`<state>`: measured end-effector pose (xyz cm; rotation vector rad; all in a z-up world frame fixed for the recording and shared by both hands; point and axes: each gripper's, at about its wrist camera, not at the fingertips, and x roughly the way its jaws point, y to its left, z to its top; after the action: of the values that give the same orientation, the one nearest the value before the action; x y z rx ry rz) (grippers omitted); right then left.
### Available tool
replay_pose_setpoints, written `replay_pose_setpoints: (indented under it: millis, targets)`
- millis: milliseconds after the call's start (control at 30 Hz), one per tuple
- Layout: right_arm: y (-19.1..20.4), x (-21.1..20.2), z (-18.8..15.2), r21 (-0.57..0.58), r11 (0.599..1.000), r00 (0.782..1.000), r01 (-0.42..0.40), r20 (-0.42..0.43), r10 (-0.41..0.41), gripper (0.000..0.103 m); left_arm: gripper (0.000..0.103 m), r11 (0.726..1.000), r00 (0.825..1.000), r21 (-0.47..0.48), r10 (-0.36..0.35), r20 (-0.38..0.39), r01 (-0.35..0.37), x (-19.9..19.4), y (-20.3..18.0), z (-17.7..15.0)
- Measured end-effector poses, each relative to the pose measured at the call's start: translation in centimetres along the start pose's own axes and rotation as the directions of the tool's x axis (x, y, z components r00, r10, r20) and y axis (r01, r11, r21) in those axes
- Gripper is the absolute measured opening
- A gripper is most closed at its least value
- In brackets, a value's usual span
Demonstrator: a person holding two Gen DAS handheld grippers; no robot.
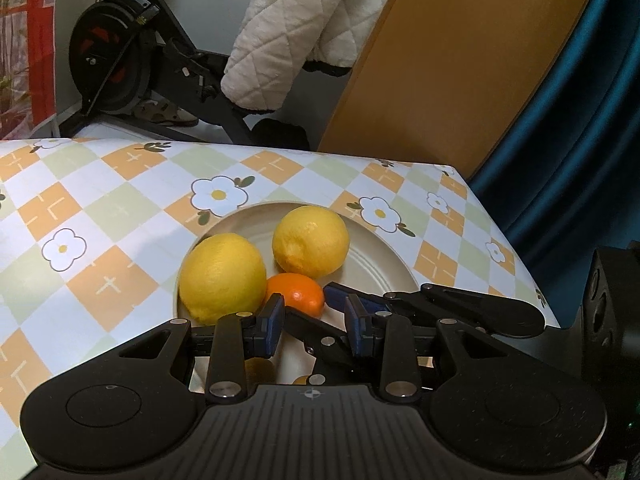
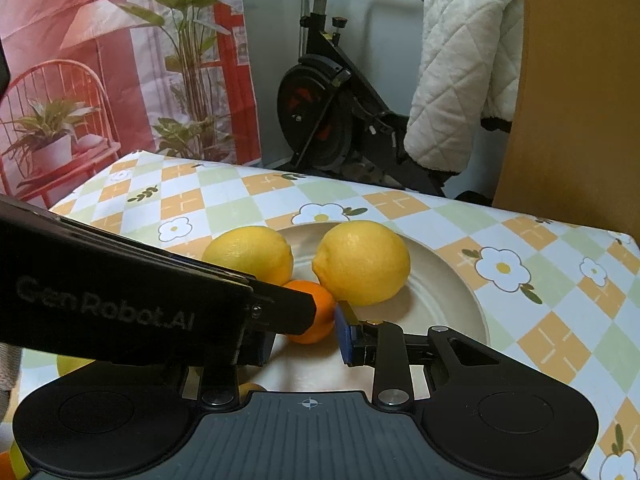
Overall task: Organize fruits
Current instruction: 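Move the left gripper back to the large dark orange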
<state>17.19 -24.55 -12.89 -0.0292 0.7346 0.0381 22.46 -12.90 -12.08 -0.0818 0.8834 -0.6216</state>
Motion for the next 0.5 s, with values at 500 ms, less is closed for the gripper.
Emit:
replay_pose_setpoints:
  millis: [500]
  targets:
    - [-0.7, -5.8, -1.5, 0.09, 0.996, 0.999, -0.022, 0.042, 0.018, 0.03, 0.034, 1.0, 0.999, 0.015, 0.009, 0.051, -0.01, -4.9, 0.6, -0.6]
